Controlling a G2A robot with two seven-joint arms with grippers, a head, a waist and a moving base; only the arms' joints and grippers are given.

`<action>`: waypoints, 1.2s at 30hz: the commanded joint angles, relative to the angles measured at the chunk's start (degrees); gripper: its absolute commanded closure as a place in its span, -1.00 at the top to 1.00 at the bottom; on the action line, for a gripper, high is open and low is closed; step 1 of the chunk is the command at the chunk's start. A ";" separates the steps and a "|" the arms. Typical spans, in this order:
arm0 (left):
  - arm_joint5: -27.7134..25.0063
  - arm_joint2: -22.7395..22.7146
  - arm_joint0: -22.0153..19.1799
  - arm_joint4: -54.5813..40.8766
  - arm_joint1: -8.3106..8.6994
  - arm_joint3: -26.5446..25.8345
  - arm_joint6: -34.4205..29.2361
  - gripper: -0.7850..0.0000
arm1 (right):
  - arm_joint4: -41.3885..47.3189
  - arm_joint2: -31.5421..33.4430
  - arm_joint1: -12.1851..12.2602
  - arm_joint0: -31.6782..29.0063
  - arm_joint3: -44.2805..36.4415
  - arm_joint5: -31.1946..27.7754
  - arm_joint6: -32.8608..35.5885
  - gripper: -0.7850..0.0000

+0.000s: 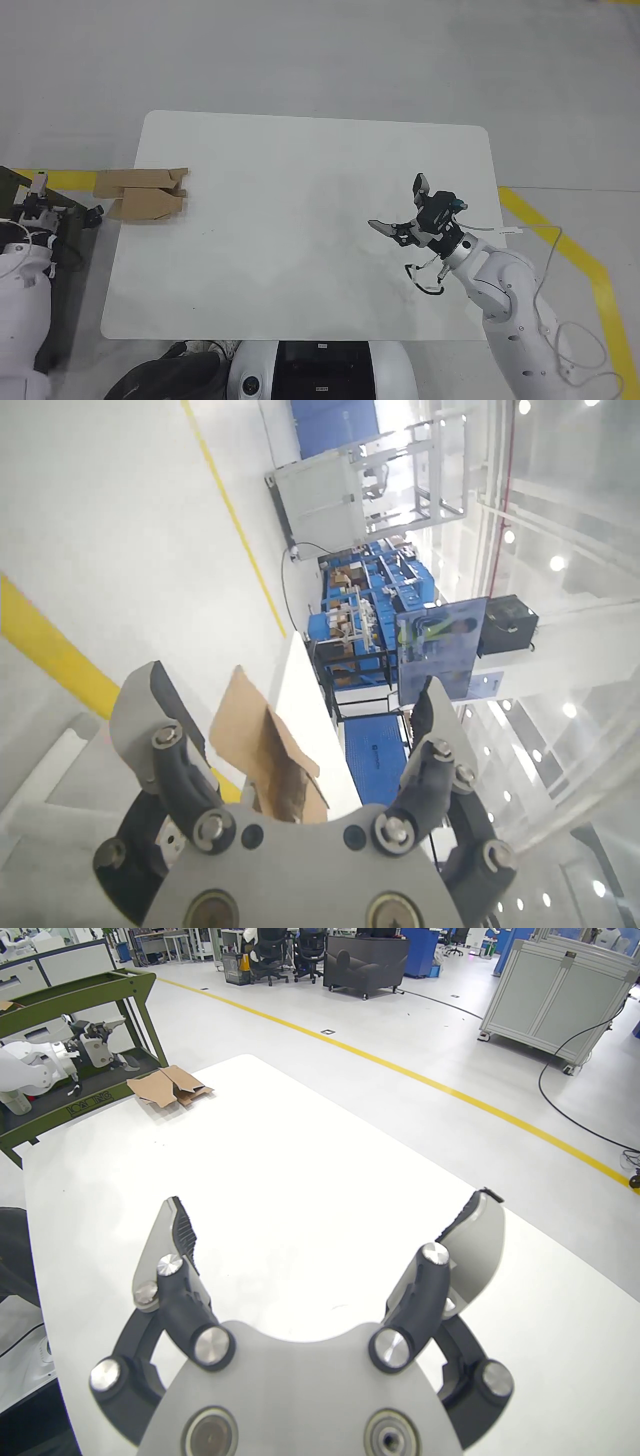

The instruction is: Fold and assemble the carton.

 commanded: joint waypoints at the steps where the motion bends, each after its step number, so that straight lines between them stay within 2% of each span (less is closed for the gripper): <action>1: 0.15 0.56 -1.37 0.72 -0.38 3.01 0.69 1.00 | 0.00 0.00 0.00 0.00 0.00 0.00 0.00 1.00; 5: 1.17 2.42 -4.09 2.30 -1.47 6.15 -0.93 1.00 | 0.00 0.00 0.00 0.00 0.00 0.00 0.00 1.00; 15: 0.56 5.89 -10.15 1.21 -4.99 11.43 -9.55 1.00 | 0.00 0.00 0.00 0.00 0.00 0.00 0.00 1.00; 25: -0.37 5.77 -12.66 -0.82 -6.40 14.54 -13.23 1.00 | 0.00 0.00 0.00 0.00 0.00 0.00 0.00 1.00; 26: -0.30 5.73 -12.80 -0.94 -6.49 14.67 -13.32 0.87 | 0.00 0.00 0.00 0.00 0.00 0.00 0.00 1.00; 29: 0.09 5.73 -13.28 -0.88 -6.74 14.96 -13.26 0.01 | 0.00 0.00 0.00 0.00 0.00 0.00 0.00 1.00; 30: 0.40 5.73 -13.46 -0.83 -6.82 15.15 -12.89 -0.06 | 0.00 0.00 0.00 0.00 0.00 0.00 0.00 1.00; 33: 2.51 5.89 -14.11 -0.26 -7.05 15.75 -11.17 -0.04 | 0.00 0.00 0.00 0.00 0.00 0.00 0.00 1.00; 36: 3.55 5.81 -14.44 -0.24 -7.20 15.81 -11.11 -0.15 | 0.00 0.00 0.00 0.00 0.00 0.00 0.00 1.00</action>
